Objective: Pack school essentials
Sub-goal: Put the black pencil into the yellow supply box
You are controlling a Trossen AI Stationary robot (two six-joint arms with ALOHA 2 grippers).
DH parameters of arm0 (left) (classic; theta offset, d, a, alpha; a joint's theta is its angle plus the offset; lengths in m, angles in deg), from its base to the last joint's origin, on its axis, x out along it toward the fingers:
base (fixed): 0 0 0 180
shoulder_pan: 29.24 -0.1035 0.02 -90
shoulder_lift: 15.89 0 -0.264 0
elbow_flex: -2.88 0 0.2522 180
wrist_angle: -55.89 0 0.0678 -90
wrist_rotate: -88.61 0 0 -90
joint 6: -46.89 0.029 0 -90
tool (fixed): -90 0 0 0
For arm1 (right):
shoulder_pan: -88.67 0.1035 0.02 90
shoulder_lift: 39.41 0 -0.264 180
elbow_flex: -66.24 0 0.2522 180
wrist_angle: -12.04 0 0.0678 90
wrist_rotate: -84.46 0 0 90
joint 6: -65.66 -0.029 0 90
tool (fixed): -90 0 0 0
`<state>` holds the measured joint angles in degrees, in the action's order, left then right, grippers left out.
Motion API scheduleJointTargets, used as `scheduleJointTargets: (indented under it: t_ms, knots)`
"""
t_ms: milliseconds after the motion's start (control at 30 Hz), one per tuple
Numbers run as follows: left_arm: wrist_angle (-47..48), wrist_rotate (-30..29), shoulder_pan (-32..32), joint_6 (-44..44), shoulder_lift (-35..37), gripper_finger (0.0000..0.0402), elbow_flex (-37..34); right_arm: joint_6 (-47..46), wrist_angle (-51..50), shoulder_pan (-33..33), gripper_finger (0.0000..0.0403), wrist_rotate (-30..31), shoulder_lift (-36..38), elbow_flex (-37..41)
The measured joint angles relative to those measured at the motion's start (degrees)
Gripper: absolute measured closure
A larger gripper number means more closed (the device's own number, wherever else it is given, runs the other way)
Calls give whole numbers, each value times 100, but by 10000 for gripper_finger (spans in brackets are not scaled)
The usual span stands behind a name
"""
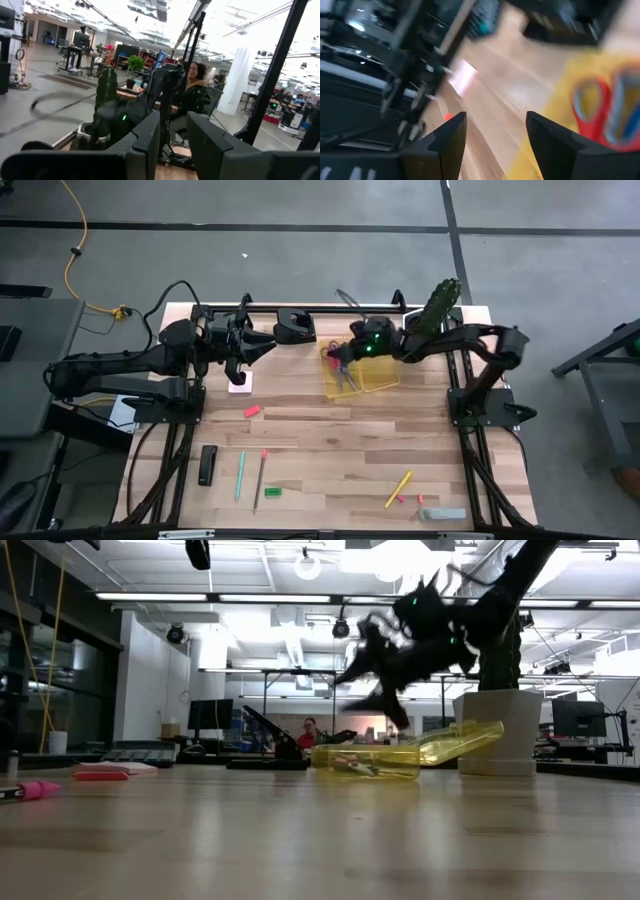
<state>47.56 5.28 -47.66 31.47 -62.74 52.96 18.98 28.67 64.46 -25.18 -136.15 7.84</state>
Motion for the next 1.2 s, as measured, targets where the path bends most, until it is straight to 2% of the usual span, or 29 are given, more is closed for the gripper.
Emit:
scheduleJointTargets:
  t_ms: [200, 333, 500, 700, 900, 1200]
  knots:
    - [-11, 20, 0, 150, 0, 314, 0, 1147, -284, 103, 204, 324, 1119, -247]
    - [-7, 23, 1, 98, 6, 314, 0, 2690, -461, 604, 204, 634, 1937, -402]
    - [-7, 26, -2, 74, 15, 314, 0, 4419, -533, 1323, 204, 803, 2494, -492]
    - [-4, 29, -7, 584, 15, 314, 0, 4547, -558, 1791, 204, 1251, 2615, -490]
    - [-2, 29, -7, 856, 15, 314, 0, 4539, -543, 1928, 204, 1815, 2621, -490]
    - [-44, 14, 25, 802, 15, 314, 0, 4561, -535, 1937, 204, 1926, 2621, -490]
